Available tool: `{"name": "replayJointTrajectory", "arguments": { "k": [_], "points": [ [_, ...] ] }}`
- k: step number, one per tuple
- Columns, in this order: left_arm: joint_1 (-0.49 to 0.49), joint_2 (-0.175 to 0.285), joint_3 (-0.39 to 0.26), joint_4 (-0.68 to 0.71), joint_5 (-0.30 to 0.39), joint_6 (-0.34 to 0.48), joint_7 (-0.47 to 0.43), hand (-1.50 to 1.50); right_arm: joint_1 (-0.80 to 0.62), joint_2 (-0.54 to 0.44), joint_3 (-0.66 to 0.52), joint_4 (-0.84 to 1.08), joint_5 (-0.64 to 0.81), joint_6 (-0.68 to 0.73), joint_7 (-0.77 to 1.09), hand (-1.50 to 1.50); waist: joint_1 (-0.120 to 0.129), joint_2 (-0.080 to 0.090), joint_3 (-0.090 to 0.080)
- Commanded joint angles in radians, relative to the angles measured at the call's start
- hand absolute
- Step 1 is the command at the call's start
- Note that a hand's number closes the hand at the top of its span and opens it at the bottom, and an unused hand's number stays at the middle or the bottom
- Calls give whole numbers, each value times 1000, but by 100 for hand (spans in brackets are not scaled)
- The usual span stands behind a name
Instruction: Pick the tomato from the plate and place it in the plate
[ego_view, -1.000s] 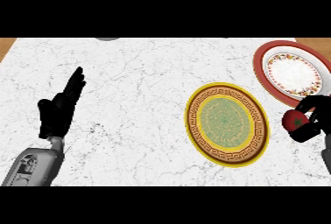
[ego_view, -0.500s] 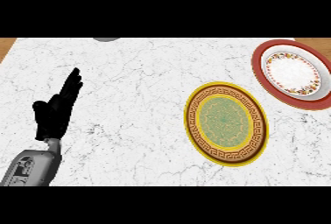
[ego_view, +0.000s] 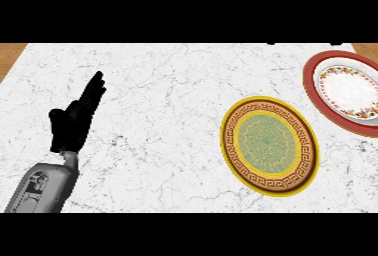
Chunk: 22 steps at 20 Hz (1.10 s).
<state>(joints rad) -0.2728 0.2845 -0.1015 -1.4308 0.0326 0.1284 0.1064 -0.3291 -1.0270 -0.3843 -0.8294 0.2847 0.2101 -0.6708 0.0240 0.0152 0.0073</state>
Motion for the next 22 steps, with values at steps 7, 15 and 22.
{"name": "replayJointTrajectory", "arguments": {
  "k": [7, 15, 22],
  "points": [
    [-44, -20, 9, 38, -6, -17, -17, 0, -285, 75, 131, 351, 126, 43, -160, 150, 36, 4, -3],
    [-33, -48, -16, 46, -36, -11, -23, 0, -429, 198, 252, 471, 313, -179, -86, 150, 41, 8, -3],
    [-23, -56, -11, 54, -50, -8, -39, 0, -494, 300, 276, 630, 360, -171, 24, -150, 37, 7, -3]
  ]
}}
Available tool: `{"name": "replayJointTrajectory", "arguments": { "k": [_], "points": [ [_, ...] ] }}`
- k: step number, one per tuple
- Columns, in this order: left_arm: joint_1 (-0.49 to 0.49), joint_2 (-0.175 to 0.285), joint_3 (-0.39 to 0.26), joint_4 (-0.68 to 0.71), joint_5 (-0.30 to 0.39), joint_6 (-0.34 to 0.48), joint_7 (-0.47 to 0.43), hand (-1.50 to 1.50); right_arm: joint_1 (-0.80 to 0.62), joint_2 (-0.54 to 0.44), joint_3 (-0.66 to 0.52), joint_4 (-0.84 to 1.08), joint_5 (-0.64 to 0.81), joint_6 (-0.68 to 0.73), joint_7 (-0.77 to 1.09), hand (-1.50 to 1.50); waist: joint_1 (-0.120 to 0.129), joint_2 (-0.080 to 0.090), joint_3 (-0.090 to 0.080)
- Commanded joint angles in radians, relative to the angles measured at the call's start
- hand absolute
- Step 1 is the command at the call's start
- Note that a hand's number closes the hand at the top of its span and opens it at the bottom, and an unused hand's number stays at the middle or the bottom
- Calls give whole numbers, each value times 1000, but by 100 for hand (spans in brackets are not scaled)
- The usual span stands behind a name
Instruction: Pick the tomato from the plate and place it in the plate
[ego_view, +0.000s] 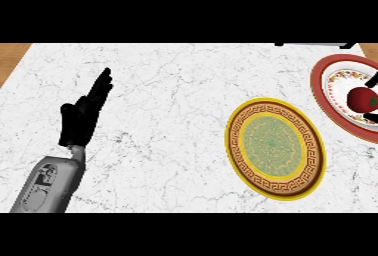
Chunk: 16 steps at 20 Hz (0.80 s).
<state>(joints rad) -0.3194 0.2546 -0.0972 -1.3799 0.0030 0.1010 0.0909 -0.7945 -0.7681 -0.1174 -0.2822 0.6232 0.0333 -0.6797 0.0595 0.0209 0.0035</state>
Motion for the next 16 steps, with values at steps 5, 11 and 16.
{"name": "replayJointTrajectory", "arguments": {
  "k": [5, 11, 16],
  "points": [
    [-43, 9, 33, 33, 10, -21, -8, 0, -76, 73, -24, 139, -2, 33, 30, -150, 0, 6, 1],
    [20, -28, -16, -32, -32, 18, 7, 0, -87, 81, -153, 161, -140, 168, -65, -150, -11, -1, 2],
    [21, -3, 27, -3, 2, -15, -6, 0, -127, 3, -282, 194, -265, 220, 12, -150, -14, 0, 1]
  ]
}}
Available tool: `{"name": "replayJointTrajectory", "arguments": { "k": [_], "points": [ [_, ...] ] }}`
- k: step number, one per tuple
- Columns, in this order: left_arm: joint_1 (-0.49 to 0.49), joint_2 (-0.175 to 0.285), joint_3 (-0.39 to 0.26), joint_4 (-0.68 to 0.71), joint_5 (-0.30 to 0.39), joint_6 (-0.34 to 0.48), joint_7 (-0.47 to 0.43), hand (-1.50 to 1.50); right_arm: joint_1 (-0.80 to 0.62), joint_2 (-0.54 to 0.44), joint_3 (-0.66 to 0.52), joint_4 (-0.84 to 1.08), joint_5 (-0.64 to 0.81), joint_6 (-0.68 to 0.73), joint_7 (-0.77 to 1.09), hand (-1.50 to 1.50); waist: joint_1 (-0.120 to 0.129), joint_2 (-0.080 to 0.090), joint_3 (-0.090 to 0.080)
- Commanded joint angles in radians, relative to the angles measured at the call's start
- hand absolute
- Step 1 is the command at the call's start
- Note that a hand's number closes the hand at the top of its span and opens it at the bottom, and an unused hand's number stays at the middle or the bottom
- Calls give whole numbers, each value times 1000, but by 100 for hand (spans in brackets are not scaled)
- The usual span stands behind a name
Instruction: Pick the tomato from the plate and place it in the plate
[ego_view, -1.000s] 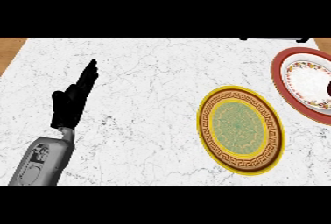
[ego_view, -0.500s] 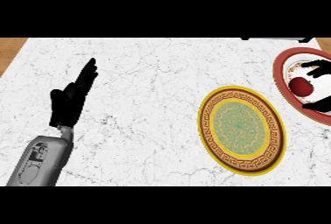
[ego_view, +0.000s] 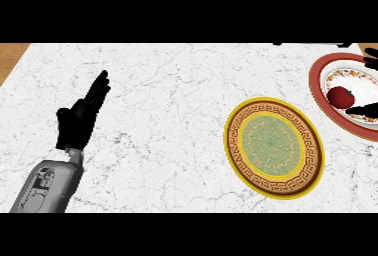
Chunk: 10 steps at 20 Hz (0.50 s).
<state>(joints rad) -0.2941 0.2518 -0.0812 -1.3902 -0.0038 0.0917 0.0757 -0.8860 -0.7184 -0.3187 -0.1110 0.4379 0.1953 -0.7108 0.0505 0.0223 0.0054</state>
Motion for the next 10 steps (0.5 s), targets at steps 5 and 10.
{"name": "replayJointTrajectory", "arguments": {
  "k": [5, 10],
  "points": [
    [13, 26, 28, 3, 10, -21, -17, 0, 48, -187, -178, 58, -172, 118, 36, -150, -8, 5, 2],
    [4, -9, 7, -12, -1, -1, -3, 0, 75, -281, -228, 64, -223, 198, 70, -150, -2, 11, 4]
  ]
}}
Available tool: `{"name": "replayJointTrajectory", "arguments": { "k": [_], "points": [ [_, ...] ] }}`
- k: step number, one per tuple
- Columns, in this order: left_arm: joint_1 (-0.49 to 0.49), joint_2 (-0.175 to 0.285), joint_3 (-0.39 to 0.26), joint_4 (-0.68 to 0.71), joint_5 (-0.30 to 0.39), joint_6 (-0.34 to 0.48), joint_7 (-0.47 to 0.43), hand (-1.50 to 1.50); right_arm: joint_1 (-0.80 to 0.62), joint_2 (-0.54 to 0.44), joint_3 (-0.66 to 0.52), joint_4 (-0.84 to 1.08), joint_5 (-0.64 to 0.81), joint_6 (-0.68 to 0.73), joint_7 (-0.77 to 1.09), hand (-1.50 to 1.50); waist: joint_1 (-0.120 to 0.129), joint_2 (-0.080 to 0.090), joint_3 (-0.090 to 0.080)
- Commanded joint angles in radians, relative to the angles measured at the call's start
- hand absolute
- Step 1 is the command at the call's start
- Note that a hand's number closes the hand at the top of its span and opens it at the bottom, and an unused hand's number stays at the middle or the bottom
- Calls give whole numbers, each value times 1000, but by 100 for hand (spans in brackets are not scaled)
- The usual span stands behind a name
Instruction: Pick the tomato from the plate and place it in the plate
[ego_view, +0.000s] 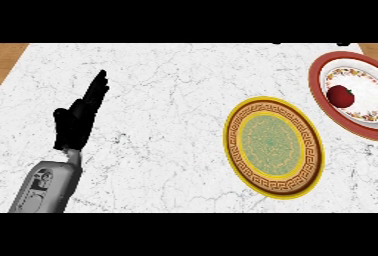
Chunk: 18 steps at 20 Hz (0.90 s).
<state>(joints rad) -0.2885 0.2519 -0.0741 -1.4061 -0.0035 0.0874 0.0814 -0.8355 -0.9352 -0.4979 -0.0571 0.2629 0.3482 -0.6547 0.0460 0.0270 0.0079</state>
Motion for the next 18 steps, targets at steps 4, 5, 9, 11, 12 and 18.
{"name": "replayJointTrajectory", "arguments": {
  "k": [4, 5, 9, 11, 12, 18],
  "points": [
    [-5, 15, 29, 2, 29, -25, 1, 0, 109, -101, -48, 0, -48, 120, -40, -150, -1, 6, 3],
    [21, -6, 2, -15, 16, -16, 2, 0, 133, -109, -48, 4, -48, 125, -46, -150, 2, 5, 5],
    [-12, -9, 3, -3, 6, -6, 11, 0, 159, -121, -43, -17, -43, 144, -58, -150, 1, 8, 6],
    [-2, -15, -4, -11, -1, 0, 7, 0, 187, -141, -42, -27, -41, 158, -81, -150, -2, 9, 9],
    [5, -13, -4, -5, 2, -7, 5, 0, 183, -137, -44, -25, -44, 160, -60, -150, 6, 8, 7],
    [3, -3, 3, -14, 1, -11, 5, 0, 214, -139, -59, -33, -59, 170, -51, -150, 11, 7, 8]
  ]
}}
